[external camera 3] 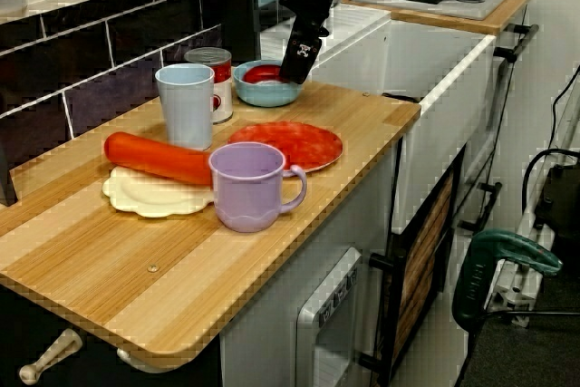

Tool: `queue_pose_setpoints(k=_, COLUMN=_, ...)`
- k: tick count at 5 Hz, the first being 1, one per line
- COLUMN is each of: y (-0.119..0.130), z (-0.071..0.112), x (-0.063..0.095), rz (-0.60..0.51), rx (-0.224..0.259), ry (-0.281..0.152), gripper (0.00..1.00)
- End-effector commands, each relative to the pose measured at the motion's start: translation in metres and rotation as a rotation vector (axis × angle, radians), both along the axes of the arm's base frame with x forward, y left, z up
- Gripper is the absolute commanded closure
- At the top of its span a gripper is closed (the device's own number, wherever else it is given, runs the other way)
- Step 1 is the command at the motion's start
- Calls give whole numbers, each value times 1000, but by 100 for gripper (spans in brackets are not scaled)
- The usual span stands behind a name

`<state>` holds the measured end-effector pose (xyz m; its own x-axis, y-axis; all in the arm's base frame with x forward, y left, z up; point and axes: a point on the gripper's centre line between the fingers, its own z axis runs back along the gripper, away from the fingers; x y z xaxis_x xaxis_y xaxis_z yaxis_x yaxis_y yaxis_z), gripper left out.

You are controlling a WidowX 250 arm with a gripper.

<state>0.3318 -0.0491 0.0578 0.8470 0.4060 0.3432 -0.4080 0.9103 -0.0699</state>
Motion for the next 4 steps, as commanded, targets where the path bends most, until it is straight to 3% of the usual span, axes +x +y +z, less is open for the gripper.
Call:
queue_pose_setpoints(k=1, y=6, z=22, x=-3, rz=12, rx=-34, ry=-29, gripper=0)
queue_pose_setpoints(k=4, y=26, z=52, x=-15, rz=22, rx=-128, ry=-54, gripper=0)
